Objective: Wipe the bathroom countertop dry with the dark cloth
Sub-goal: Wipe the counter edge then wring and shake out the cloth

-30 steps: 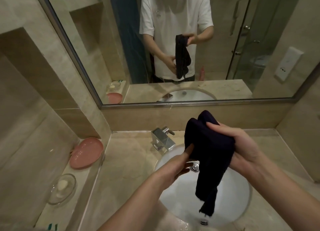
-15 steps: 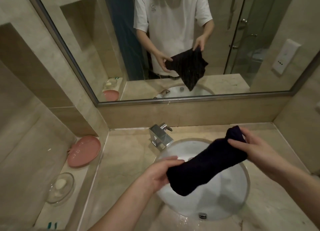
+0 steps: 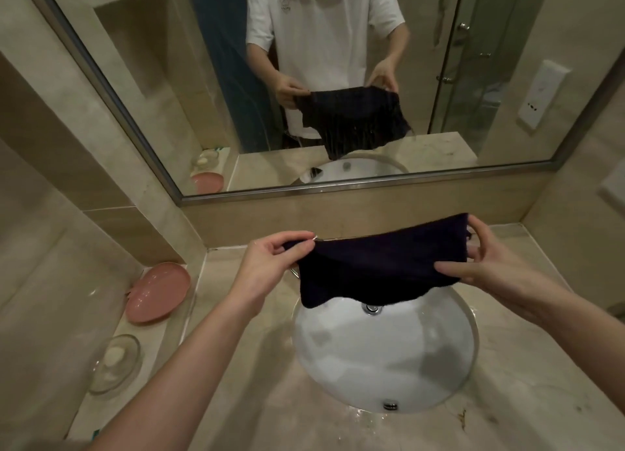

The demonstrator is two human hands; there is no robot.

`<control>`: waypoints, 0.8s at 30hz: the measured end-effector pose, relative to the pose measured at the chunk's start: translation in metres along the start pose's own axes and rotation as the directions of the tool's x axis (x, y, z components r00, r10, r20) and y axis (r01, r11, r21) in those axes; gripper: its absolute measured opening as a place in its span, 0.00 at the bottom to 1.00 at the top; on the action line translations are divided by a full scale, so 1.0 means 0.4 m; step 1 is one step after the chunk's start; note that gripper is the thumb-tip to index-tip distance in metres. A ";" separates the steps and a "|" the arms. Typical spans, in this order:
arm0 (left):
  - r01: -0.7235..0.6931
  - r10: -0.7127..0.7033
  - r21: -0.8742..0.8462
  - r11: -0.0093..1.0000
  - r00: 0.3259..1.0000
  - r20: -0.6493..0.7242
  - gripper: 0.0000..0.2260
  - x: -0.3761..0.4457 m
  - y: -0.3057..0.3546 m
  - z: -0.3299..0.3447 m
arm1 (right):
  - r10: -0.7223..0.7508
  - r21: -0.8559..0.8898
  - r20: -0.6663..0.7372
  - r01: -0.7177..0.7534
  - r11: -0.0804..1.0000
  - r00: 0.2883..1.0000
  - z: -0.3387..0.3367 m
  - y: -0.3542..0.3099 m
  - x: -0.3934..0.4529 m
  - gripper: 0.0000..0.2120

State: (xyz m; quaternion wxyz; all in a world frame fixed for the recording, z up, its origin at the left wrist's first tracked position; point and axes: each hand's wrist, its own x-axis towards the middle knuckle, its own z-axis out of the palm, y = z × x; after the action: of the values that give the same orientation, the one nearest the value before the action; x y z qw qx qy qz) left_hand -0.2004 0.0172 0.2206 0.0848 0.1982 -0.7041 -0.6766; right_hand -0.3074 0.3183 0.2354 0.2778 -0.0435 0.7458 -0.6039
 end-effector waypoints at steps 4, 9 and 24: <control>0.001 -0.002 -0.086 0.996 1.000 -0.006 0.09 0.003 0.017 0.007 | -0.012 -0.248 -0.040 0.002 0.969 0.999 0.002 -0.025 0.031 0.47; 0.187 -0.185 -0.185 0.965 0.982 0.030 0.24 0.011 0.010 0.011 | -0.088 -0.136 0.004 0.087 0.987 0.996 -0.011 -0.079 0.049 0.30; -0.087 0.090 0.094 0.992 0.996 -0.021 0.23 0.021 0.012 -0.022 | -0.283 -0.246 0.071 0.292 0.924 0.956 -0.051 -0.093 0.051 0.18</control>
State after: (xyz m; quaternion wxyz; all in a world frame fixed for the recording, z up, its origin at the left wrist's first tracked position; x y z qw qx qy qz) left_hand -0.2053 0.0059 0.2247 0.1143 0.1789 -0.7419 -0.6360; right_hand -0.3440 0.3181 0.2648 0.1911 -0.1980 0.7975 -0.5369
